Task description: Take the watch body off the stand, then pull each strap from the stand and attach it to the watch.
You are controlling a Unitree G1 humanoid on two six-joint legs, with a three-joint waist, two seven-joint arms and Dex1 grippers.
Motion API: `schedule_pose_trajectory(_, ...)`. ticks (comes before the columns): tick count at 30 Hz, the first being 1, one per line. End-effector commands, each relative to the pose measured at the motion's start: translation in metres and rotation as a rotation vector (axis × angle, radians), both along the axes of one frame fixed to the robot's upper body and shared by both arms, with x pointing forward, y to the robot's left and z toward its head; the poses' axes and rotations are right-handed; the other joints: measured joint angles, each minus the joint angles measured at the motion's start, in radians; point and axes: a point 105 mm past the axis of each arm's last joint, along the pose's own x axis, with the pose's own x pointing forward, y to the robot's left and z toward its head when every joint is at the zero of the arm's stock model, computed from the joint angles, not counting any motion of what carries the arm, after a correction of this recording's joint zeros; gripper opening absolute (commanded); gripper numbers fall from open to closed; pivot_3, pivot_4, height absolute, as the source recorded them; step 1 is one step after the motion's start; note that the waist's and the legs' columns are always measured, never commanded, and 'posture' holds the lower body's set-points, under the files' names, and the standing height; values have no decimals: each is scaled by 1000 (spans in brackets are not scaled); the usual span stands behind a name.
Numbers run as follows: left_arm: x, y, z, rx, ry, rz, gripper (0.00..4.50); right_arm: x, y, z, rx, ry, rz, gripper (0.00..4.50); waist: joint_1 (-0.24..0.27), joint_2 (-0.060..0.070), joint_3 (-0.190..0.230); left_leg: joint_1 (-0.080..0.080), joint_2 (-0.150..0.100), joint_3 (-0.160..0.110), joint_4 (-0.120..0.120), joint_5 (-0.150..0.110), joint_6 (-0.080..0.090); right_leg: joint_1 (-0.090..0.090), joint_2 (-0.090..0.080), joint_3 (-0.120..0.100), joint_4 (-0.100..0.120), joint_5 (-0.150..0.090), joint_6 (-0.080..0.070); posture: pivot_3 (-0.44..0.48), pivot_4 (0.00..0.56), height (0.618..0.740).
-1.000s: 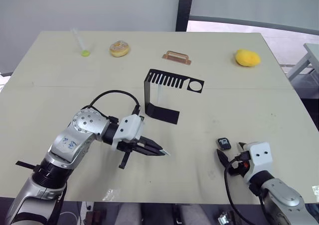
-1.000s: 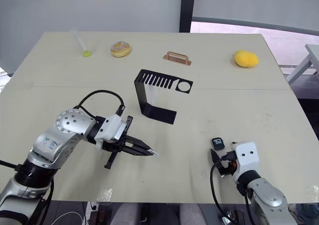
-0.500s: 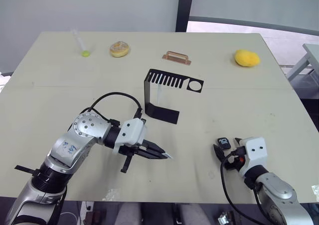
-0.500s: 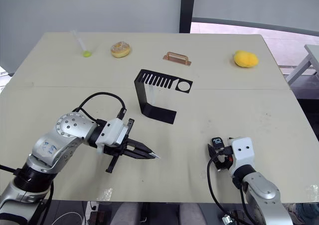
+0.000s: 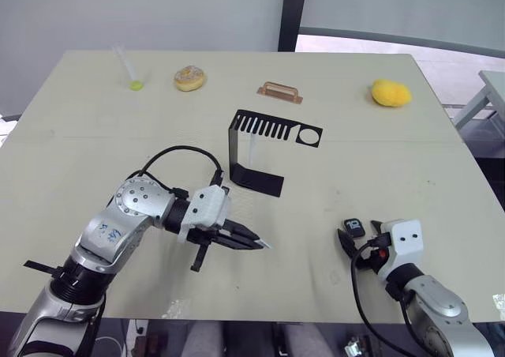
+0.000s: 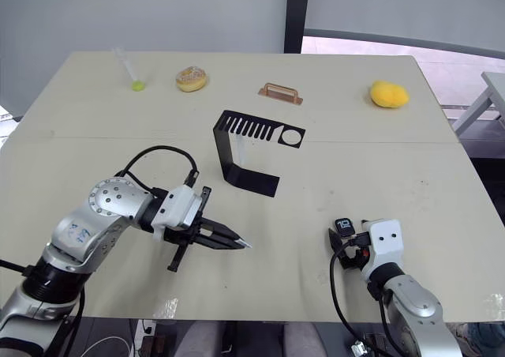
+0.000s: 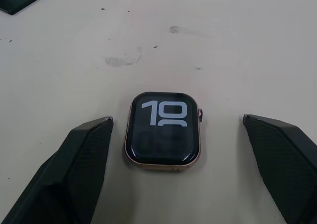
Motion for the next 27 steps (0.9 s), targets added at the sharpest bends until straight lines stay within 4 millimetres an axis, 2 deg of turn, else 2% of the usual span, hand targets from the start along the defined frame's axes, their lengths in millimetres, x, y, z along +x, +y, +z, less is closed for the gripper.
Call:
schedule_pose_trajectory(1, 1, 1, 9, -6, -51, -9, 0, -6, -3, -18, 11, 77, -3, 3139, 1, 0, 0, 0, 0, 0, 0, 0, 0, 0, 0, 0, 0, 0, 0, 0, 150, 740)
schedule_pose_trajectory(4, 3, 1, 10, -6, -54, -7, 0, -6, -4, -19, 27, 78, -3, 1660, 1, -1, 0, 0, 0, 0, 1, 0, 0, 1, 0, 0, 0, 0, 0, 0, 150, 740)
schedule_pose_trajectory(5, 3, 1, 10, -5, -56, -6, 0, -6, -4, -19, 34, 76, -4, 1500, 1, -1, -1, 0, 0, 0, 0, 0, 0, 1, 0, 0, 0, 0, 0, 0, 150, 740)
schedule_pose_trajectory(17, 7, 0, 13, -14, -73, -6, 0, 3, -9, -2, 104, 48, 15, 1503, 2, -1, -1, 0, 0, 0, 1, 0, 0, 1, 0, 0, 0, 0, 0, 0, 150, 740)
schedule_pose_trajectory(27, 8, -2, 13, -20, -83, -9, 0, 0, -8, -9, 42, 83, 63, 1503, 2, -1, -1, 0, 0, 0, 1, 0, 1, 1, 0, 0, 0, 0, 0, 0, 150, 740)
